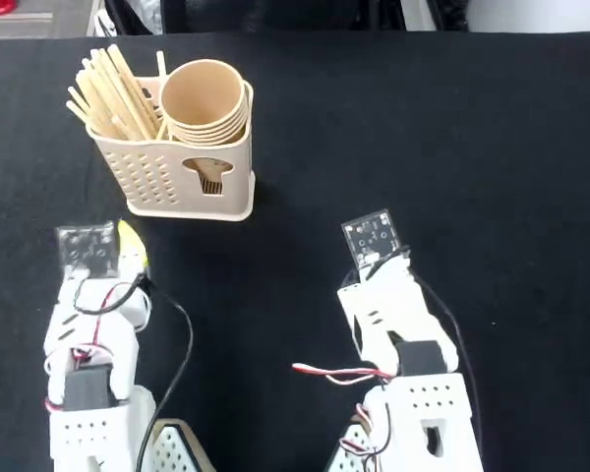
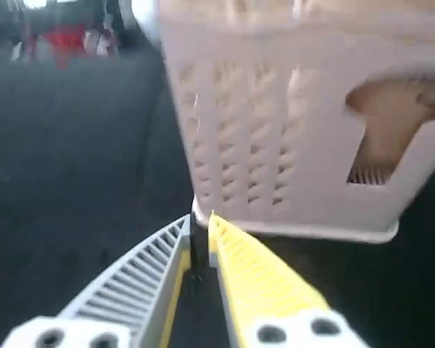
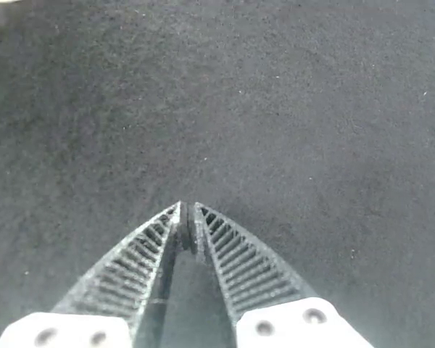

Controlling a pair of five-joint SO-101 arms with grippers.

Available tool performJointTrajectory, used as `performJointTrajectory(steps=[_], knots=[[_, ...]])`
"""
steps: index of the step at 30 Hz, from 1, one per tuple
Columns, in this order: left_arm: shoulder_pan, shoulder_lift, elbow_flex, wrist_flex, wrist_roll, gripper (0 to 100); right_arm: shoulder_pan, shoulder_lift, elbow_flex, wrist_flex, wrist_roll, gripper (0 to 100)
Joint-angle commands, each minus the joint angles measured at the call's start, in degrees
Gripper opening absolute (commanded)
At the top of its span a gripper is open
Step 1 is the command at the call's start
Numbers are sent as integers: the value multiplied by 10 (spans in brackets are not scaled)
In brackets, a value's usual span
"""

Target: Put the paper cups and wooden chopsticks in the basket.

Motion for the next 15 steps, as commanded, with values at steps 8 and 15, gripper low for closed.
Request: performJointTrajectory(steps=[8, 15], knots=[[-34, -31, 29, 236, -5, 54, -10, -7, -19, 104, 4, 12], [-30, -29, 58, 281, -6, 54, -9, -8, -19, 126, 6, 12]])
